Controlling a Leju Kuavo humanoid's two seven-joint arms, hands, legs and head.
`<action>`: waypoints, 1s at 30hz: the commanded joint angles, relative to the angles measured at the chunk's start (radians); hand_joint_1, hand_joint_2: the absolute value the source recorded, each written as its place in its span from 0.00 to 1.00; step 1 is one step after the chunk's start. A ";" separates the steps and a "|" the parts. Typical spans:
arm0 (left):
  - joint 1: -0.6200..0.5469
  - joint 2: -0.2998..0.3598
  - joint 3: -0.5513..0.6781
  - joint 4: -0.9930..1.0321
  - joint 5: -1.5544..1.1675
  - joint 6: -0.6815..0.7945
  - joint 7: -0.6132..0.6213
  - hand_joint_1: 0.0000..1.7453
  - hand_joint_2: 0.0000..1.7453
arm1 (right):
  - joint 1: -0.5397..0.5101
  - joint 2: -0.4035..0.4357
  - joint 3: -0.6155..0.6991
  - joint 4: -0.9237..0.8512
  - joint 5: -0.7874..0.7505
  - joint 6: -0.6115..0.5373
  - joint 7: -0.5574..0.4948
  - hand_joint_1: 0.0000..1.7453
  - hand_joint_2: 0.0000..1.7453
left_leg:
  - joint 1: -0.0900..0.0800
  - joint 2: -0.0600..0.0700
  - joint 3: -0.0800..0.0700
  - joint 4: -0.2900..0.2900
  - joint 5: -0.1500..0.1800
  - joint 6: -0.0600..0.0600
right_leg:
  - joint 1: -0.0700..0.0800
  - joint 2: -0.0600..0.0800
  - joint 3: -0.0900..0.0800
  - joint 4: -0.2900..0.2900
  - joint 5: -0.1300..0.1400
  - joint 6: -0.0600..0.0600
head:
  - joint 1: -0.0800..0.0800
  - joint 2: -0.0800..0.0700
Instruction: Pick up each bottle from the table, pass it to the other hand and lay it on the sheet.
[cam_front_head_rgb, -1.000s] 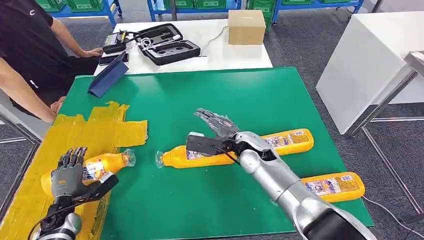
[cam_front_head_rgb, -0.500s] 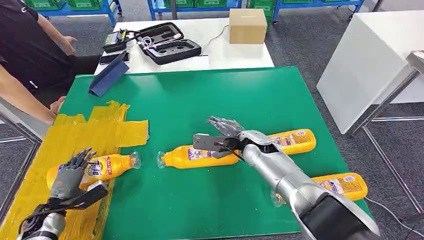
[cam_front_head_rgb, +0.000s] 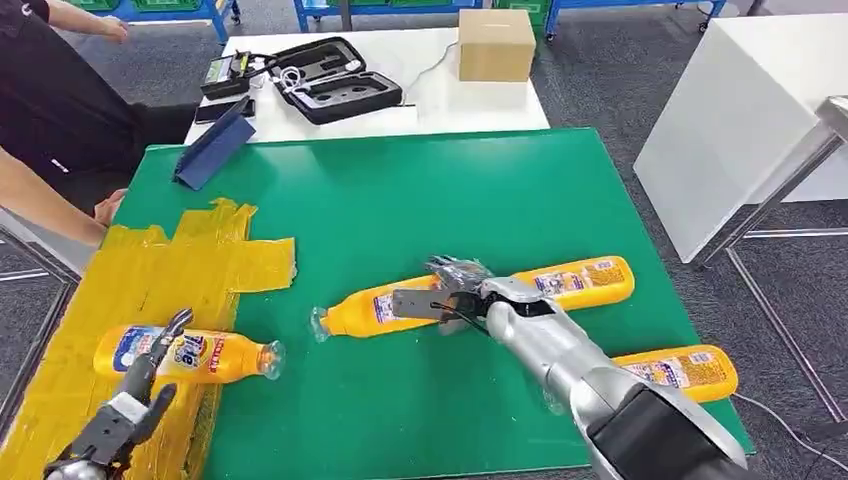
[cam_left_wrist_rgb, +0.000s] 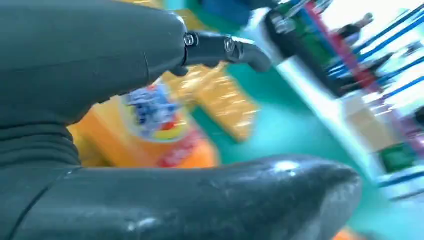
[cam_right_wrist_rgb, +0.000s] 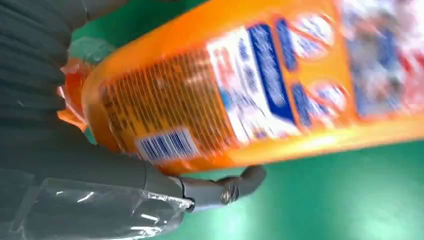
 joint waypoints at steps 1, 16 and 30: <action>-0.024 -0.097 0.037 -0.127 0.046 -0.066 -0.043 0.00 0.00 | 0.033 0.036 0.074 0.116 0.061 -0.010 0.020 0.00 1.00 | 0.002 0.001 0.001 -0.001 -0.001 -0.001 | 0.002 -0.001 0.002 -0.003 0.000 -0.001 | 0.000 0.000; -0.042 -0.175 0.057 -0.134 0.067 -0.132 -0.014 0.00 0.00 | 0.058 0.091 0.074 0.144 0.123 -0.093 0.070 1.00 1.00 | 0.002 0.011 0.005 -0.002 -0.001 -0.001 | 0.002 0.006 0.002 -0.003 0.001 -0.001 | 0.000 0.000; 0.059 -0.293 0.082 -0.294 0.249 -0.216 0.141 0.00 0.00 | 0.121 0.111 -0.135 -0.076 0.153 -0.306 0.048 1.00 1.00 | 0.004 0.017 0.001 -0.001 -0.002 -0.002 | 0.004 0.011 -0.001 -0.004 0.003 -0.003 | 0.000 0.000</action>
